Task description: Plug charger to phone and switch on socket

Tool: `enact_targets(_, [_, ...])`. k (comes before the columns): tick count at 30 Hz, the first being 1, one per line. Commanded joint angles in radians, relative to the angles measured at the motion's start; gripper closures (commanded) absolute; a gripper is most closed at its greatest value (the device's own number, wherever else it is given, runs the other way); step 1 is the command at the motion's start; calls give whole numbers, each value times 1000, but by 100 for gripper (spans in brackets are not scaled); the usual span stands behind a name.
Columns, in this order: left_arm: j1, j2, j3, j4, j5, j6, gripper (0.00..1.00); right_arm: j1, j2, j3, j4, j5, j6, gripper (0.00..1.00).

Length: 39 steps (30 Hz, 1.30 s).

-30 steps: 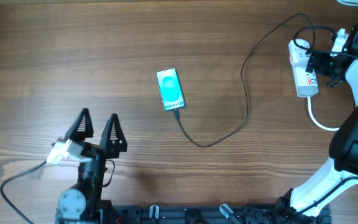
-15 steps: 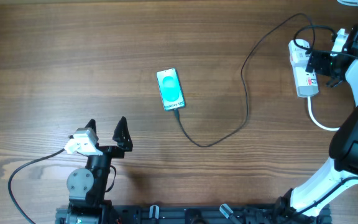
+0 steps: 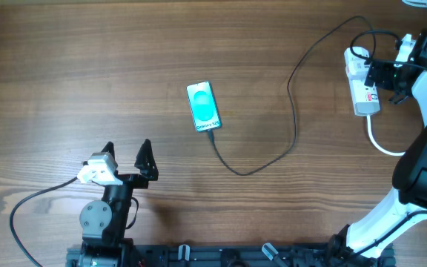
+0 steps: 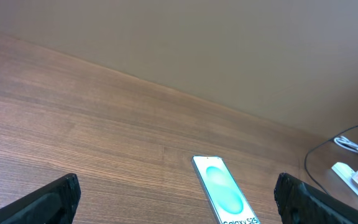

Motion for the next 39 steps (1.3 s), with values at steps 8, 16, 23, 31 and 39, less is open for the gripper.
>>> enact_targets(8, [3,-5,-2,-8,19,20,0,216,-526,1,5,14,-4,0])
enact_targets(16, [3,-5,-2,-8,19,20,0,466,-1065,-1,-6,14,-4,0])
enact_targets(23, [3,-5,-2,-8,19,20,0,466,-1330,-1,-107,96,-113,0])
enact_targets(31, [3,-5,-2,-8,19,20,0,466,-1383,-230,-330,125,-132,1])
enact_targets(39, [3,-5,-2,-8,19,20,0,466,-1763,-1037,349,-3,-137,0])
